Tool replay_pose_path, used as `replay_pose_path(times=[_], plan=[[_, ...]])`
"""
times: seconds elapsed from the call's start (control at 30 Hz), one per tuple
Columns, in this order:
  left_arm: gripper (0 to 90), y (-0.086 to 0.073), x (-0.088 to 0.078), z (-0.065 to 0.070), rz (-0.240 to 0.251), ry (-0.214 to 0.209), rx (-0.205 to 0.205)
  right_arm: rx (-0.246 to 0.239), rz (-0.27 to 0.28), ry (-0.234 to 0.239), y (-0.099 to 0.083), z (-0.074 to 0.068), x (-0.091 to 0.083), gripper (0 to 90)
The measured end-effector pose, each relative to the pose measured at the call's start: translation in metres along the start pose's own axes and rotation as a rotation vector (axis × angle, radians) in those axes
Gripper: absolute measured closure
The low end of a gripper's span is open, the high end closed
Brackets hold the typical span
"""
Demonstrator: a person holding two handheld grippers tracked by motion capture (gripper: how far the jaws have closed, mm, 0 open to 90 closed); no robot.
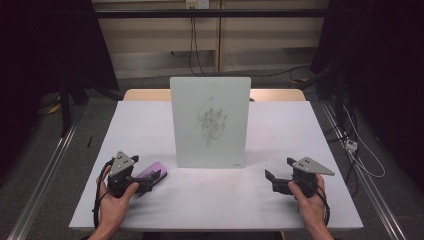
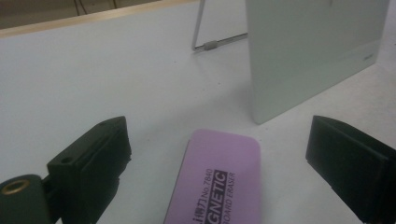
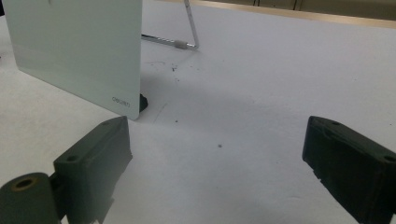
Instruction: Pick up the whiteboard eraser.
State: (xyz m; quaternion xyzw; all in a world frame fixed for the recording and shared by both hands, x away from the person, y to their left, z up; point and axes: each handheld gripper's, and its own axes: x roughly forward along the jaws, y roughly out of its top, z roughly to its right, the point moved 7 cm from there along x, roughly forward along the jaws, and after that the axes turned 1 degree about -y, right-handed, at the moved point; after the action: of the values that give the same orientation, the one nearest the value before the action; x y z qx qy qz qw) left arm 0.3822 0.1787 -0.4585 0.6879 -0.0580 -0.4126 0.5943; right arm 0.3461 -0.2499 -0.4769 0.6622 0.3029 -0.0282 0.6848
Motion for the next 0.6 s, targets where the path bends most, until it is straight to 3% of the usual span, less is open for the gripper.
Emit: replay_pose_path(times=[0.1,0.2,0.47,0.5,0.6], plan=[[6.3,0.002,-0.002,-0.001,0.004,0.013,0.001,0.005,-0.009,0.007,-0.001,0.000,0.002,7.9],[6.3,0.002,-0.001,-0.001,0.000,-0.001,-0.007,0.004,-0.006,0.011,-0.001,0.000,0.002,7.9],[7.8,0.004,-0.001,-0.013,-0.018,0.000,-0.035,0.004,-0.008,0.017,0.000,-0.001,0.003,7.9],[7.8,0.005,0.000,-0.015,-0.026,-0.010,-0.059,0.002,-0.008,0.017,0.000,-0.002,0.003,7.9],[7.7,0.006,0.002,-0.015,-0.045,-0.017,-0.048,0.003,-0.010,0.017,0.000,-0.001,0.003,7.9]])
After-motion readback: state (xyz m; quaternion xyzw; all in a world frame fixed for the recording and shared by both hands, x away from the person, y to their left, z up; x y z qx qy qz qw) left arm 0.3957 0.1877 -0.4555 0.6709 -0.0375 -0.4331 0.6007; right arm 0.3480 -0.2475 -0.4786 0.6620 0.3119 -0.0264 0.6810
